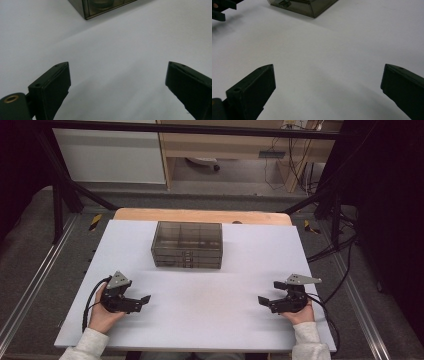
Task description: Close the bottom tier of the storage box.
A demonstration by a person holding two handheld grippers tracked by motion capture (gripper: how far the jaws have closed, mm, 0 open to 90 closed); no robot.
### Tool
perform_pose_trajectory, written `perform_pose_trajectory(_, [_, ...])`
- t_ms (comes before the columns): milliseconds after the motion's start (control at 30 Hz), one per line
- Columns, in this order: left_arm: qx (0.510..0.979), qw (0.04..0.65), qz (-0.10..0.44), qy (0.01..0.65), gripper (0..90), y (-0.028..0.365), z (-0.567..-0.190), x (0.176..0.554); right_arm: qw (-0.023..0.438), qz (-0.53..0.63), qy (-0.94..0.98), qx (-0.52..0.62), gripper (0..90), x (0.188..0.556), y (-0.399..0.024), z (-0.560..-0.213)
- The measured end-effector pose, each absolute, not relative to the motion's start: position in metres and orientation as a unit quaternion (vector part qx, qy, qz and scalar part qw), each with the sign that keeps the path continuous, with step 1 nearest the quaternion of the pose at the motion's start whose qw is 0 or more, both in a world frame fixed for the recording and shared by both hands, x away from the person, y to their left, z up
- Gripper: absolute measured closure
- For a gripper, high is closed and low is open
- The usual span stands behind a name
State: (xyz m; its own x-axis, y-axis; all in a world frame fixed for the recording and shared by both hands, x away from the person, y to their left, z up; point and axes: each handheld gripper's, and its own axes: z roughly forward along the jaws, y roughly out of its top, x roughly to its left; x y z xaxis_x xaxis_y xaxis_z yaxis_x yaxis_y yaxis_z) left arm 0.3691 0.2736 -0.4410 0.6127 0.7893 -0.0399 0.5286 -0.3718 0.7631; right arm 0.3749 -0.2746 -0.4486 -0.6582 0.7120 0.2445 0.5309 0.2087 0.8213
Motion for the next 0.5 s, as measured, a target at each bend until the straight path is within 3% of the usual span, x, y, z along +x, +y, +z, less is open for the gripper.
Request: perform_pose_trajectory(500, [0.809,0.387,0.169,0.409,6.2,0.2825,-0.4458,0.3664,0.091,0.480,0.773,0.404,0.2,0.3748,-0.2737,-0.4491])
